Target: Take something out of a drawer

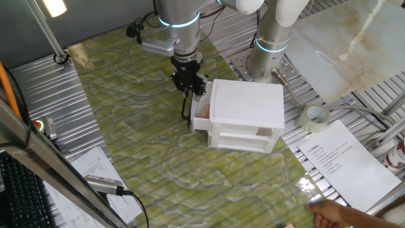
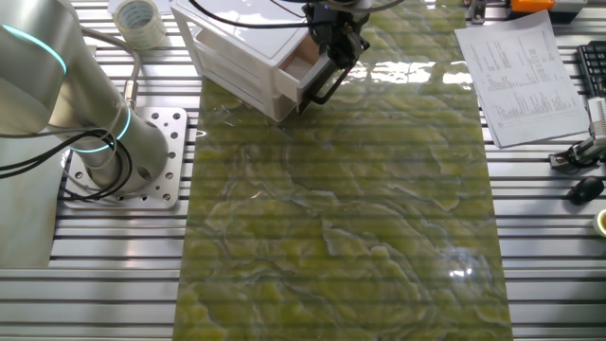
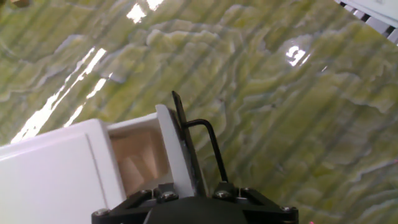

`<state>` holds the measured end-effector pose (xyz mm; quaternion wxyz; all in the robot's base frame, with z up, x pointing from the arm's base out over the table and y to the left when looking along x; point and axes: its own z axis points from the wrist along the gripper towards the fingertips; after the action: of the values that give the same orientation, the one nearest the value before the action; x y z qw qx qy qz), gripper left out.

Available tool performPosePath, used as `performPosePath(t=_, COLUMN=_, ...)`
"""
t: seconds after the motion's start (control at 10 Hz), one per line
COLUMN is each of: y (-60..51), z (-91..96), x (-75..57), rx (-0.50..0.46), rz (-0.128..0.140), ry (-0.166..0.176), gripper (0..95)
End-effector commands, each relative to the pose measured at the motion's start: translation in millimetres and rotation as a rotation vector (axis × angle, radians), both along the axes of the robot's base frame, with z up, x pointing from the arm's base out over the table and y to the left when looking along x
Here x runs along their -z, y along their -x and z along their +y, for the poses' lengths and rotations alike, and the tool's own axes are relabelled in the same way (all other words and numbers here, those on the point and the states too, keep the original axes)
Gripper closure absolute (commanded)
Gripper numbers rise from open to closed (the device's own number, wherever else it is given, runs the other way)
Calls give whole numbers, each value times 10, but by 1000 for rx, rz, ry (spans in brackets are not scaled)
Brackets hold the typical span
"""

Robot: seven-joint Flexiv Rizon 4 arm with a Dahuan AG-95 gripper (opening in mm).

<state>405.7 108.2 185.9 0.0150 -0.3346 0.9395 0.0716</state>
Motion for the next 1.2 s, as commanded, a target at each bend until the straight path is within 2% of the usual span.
performPosePath(t=0.1, y=-3, z=-4, x=-2, rx=5, rz=0, ry=-7, gripper=950)
performPosePath(t=1.2, y=14, z=-81, x=-42, rx=-20, rz=-14, ry=10, gripper=950)
